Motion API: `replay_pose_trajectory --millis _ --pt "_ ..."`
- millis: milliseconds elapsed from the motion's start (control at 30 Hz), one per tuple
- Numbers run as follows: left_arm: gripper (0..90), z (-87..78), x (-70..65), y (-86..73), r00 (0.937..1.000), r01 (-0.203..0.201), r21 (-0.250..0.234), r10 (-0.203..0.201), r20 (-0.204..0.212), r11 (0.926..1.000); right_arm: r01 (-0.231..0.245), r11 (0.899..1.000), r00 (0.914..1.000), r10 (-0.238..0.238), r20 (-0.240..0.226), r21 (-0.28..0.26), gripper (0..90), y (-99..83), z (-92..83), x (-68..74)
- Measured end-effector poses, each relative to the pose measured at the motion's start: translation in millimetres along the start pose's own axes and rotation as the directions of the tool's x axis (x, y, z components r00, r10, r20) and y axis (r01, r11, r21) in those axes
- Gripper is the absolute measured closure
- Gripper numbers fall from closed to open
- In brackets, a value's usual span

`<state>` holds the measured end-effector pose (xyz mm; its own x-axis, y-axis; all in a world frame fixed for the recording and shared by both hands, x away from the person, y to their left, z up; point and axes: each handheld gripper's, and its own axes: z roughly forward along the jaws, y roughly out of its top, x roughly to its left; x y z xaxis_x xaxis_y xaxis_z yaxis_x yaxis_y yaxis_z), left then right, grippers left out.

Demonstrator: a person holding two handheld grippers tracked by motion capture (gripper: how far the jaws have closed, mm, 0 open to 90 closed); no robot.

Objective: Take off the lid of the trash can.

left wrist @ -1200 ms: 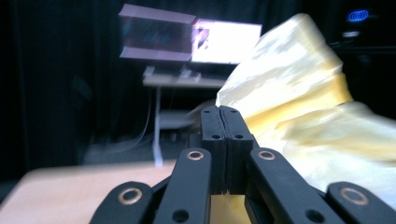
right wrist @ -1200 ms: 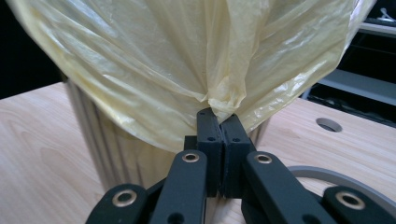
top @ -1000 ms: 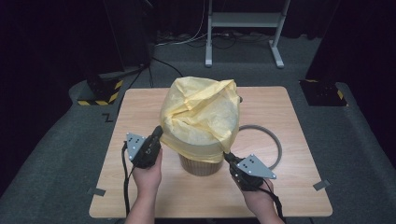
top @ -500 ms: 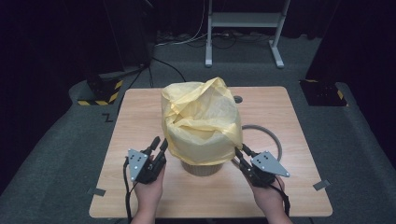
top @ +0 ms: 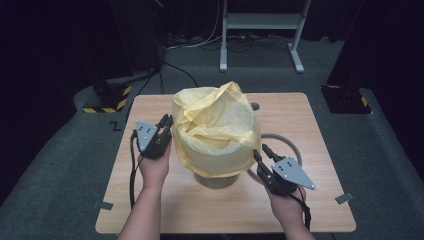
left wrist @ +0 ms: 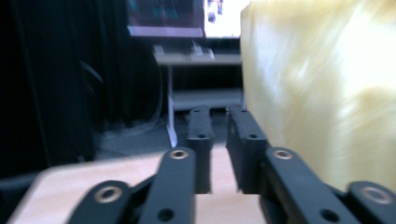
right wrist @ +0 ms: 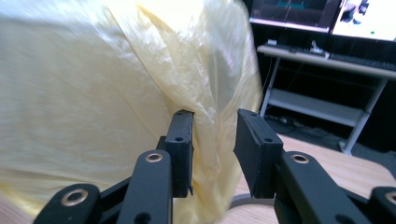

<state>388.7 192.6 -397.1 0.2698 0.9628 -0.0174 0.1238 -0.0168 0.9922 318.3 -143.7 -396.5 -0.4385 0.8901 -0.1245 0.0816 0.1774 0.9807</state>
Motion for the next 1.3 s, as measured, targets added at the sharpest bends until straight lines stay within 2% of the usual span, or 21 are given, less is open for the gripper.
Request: replay_pose_trajectory --millis 67,100,133,167,200,233,333,400,467,533,600,733,800,900,1000,1100,1167,1200,1233,1300 --pt "85.1 0.2 -8.1 -11.5 0.9987 0.002 -0.002 -0.002 0.051 1.0000 -0.002 1.000 1.0000 0.002 0.000 0.022 66.8 -3.3 8.0 0.5" --pt "85.1 -1.5 -13.1 -15.8 0.9985 -0.010 0.000 0.010 0.053 0.9999 0.006 1.000 1.0000 -0.006 0.002 0.029 66.6 -4.9 11.0 0.1" --pt "89.2 -5.2 -16.5 -19.5 0.9990 -0.009 -0.006 0.009 0.044 0.9999 0.010 0.999 0.9999 -0.010 0.000 0.035 66.1 -6.2 13.4 -1.1" --pt "89.7 -9.8 -17.7 -22.8 0.9980 0.013 -0.015 -0.012 0.062 0.9998 0.012 0.999 0.9999 -0.012 -0.002 0.040 66.1 -7.3 14.9 -3.2" --pt "89.7 -14.9 -20.1 -25.7 0.9969 0.018 -0.019 -0.016 0.077 0.9997 0.010 0.999 0.9999 -0.010 0.003 0.044 66.0 -8.5 15.5 -5.7" --pt "89.7 -21.0 -24.9 -28.6 0.9965 0.004 -0.022 -0.002 0.084 0.9997 0.009 0.999 1.0000 -0.009 0.004 0.044 66.0 -9.7 15.8 -9.4" --pt "89.5 -43.6 -44.5 -36.4 0.9931 -0.008 -0.033 0.012 0.117 0.9994 0.005 0.998 1.0000 -0.005 0.004 0.063 64.7 -13.5 14.7 -20.7" --pt "87.8 -57.9 -58.2 -40.5 0.9906 0.000 -0.047 0.007 0.136 0.9989 0.007 0.997 0.9999 -0.008 0.008 0.075 64.2 -16.7 12.7 -28.3" --pt "86.0 -67.6 -66.5 -42.4 0.9904 -0.016 -0.056 0.023 0.136 0.9983 -0.001 0.997 1.0000 0.000 0.007 0.072 65.7 -18.8 10.5 -35.0" --pt "78.6 -72.2 -64.4 -41.8 0.9909 -0.004 -0.059 0.012 0.134 0.9983 0.002 0.997 1.0000 -0.002 0.001 0.072 70.2 -18.4 10.7 -36.4" --pt "76.1 -75.7 -59.3 -39.9 0.9957 -0.004 -0.073 0.011 0.092 0.9973 0.017 0.998 0.9997 -0.018 0.018 0.068 72.8 -14.8 15.1 -31.6" --pt "67.2 -85.2 -46.3 -34.1 1.0000 0.002 -0.101 -0.001 0.009 0.9948 0.036 0.997 0.9993 -0.037 0.009 0.062 64.9 -7.2 28.5 -25.2" --pt "63.8 -92.7 -42.6 -30.8 0.9995 -0.012 -0.132 0.008 -0.032 0.9911 0.034 0.998 0.9991 -0.035 0.022 0.046 63.8 -6.4 26.3 -23.7" --pt "60.2 -102.8 -40.5 -25.0 0.9986 -0.016 -0.173 0.007 -0.053 0.9847 0.031 0.999 0.9989 -0.032 0.034 0.033 61.4 -8.7 18.4 -22.5" --pt "55.9 -109.9 -45.3 -15.1 0.9989 -0.026 -0.217 0.016 -0.045 0.9757 0.017 1.000 0.9990 -0.018 0.040 0.027 60.1 -12.6 10.6 -22.5" --pt "51.8 -111.6 -56.0 1.6 0.9978 -0.066 -0.260 0.065 -0.015 0.9633 0.004 1.000 0.9990 -0.005 0.044 0.023 60.2 -17.7 4.9 -23.9" --pt "47.7 -108.9 -63.2 16.3 0.9965 -0.077 -0.289 0.083 0.010 0.9544 0.008 0.999 0.9989 -0.009 0.046 0.032 60.1 -20.3 5.0 -25.1" --pt "45.4 -106.2 -65.8 24.1 0.9958 -0.078 -0.292 0.088 0.022 0.9533 0.002 0.999 0.9990 -0.004 0.045 0.038 60.2 -21.1 5.0 -25.8" --pt "42.8 -102.2 -67.3 31.5 0.9949 -0.080 -0.285 0.094 0.036 0.9553 -0.005 0.999 0.9991 0.004 0.042 0.039 60.3 -22.0 5.1 -26.2" --pt "38.5 -91.5 -67.2 43.0 0.9941 -0.076 -0.249 0.093 0.056 0.9654 -0.002 0.999 0.9993 0.000 0.036 0.043 60.4 -23.8 5.7 -25.1"
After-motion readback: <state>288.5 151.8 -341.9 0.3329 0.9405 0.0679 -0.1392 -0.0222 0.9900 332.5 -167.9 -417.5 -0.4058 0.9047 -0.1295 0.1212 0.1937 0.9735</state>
